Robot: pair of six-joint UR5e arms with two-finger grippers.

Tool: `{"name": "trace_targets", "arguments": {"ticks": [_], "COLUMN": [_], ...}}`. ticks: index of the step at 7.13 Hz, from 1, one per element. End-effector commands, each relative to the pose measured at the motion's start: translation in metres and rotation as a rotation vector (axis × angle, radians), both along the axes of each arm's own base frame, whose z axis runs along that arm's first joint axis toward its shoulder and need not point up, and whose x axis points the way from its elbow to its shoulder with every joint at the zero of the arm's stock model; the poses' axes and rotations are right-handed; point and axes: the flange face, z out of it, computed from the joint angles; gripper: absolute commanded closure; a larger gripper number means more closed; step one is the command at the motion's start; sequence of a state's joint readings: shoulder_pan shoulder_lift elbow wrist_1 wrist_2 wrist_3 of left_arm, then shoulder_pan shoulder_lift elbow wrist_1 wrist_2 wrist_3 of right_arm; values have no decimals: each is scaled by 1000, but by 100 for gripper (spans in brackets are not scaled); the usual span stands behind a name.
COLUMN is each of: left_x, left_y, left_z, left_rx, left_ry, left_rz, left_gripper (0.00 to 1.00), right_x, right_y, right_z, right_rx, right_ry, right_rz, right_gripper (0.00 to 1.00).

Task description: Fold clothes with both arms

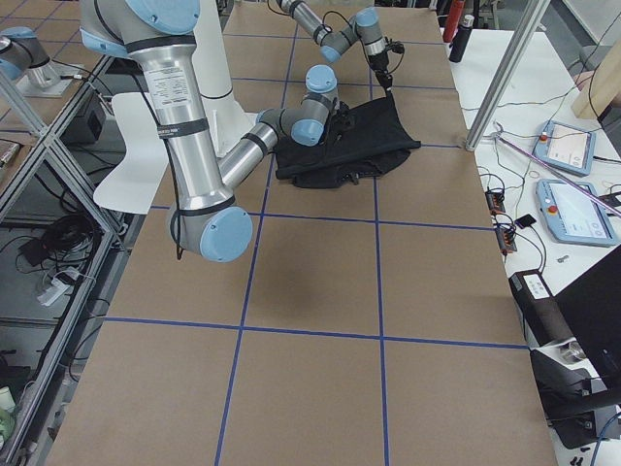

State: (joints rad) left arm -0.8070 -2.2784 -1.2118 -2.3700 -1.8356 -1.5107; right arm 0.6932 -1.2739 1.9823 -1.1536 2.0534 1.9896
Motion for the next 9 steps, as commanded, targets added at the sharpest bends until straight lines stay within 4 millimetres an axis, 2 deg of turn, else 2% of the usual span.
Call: {"name": "trace_targets", "arguments": {"ticks": [1,2,4,5,6,7,8,9], "left_x": [35,52,58,57,49,32,1,-31], "left_y": [-66,-88,-96,-96,-99,-104,-90,-68], "left_z": [-51,-76,-72,-71,-71,-65,-37,-14], "left_rx": [47,58,92,118,130,135,144,122], "left_ry": [16,-11,-13,-30,-35,-38,-26,-4], "left_rz": [-60,-80,-79,-68,-67,-81,-89,-33], "left_gripper": [100,100,100,68,45,39,41,41], "right_x": [2,3,5,4,5,1,-9,-23], "right_y": [-1,-2,-5,-9,-15,-17,-25,-23], "right_z": [-2,-2,-1,-1,-4,-2,-9,-12], "right_rx": [2,2,1,5,29,40,38,47], "right_ry": [-4,-4,-1,4,14,29,25,23], "right_rz": [3,4,13,28,79,109,113,96], "right_gripper": [0,0,0,0,0,0,0,0]}}
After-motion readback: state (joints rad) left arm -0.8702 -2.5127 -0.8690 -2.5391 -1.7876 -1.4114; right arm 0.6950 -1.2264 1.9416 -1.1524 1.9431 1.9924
